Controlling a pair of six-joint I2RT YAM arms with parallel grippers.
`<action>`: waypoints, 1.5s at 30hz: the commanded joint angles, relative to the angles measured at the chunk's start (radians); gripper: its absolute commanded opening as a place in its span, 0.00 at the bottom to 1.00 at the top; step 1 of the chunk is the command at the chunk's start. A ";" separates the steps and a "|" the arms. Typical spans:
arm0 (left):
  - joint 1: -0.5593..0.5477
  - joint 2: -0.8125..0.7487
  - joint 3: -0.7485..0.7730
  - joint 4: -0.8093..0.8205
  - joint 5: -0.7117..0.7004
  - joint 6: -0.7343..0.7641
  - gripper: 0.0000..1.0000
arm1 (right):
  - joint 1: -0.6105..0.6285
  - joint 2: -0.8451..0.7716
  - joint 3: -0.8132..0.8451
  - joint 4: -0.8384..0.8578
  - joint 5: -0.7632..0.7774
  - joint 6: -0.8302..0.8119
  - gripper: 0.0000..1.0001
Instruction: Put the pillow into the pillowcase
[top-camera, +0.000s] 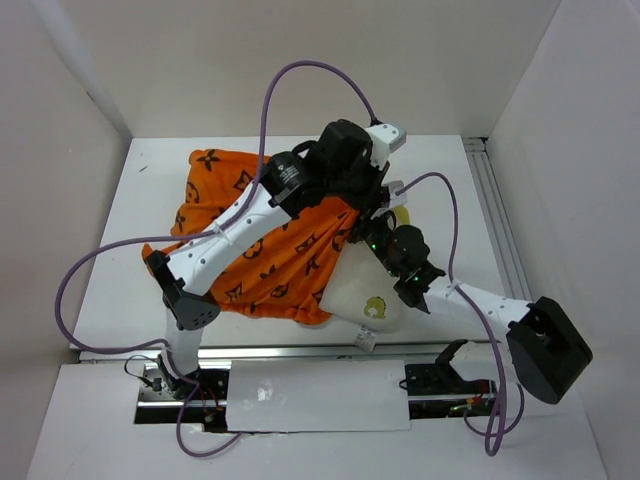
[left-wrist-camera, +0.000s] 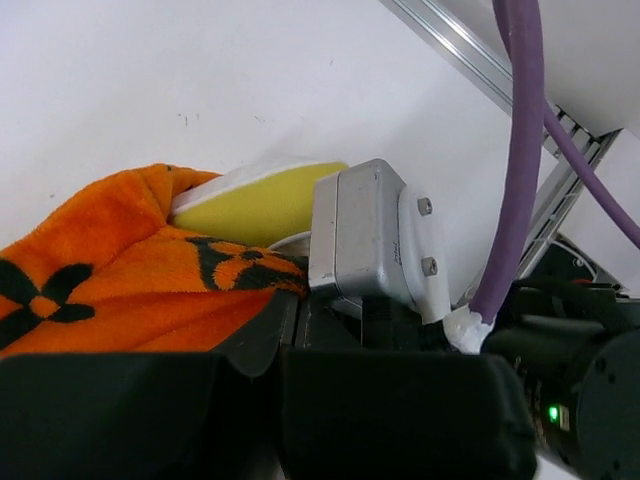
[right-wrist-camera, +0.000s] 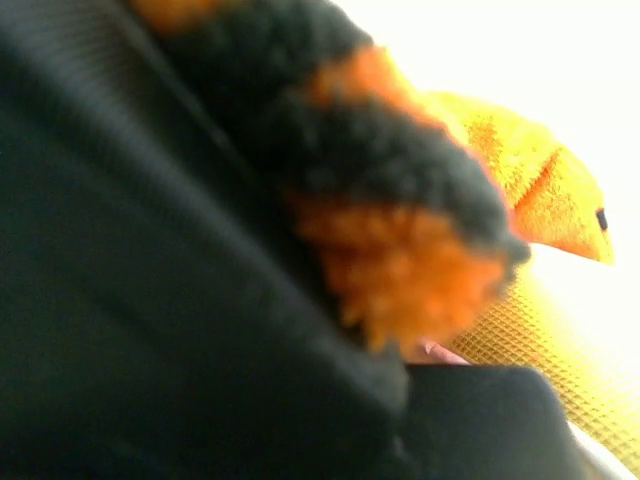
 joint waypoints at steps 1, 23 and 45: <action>-0.022 0.015 -0.015 0.289 0.242 -0.071 0.00 | 0.054 0.052 0.052 -0.055 0.025 0.052 0.00; 0.248 0.262 -0.108 0.378 0.116 -0.228 0.00 | -0.288 -0.061 0.298 -1.027 0.127 0.250 1.00; -0.046 -0.561 -1.170 0.186 -0.365 -0.556 1.00 | -0.185 -0.282 0.094 -1.280 -0.153 0.144 1.00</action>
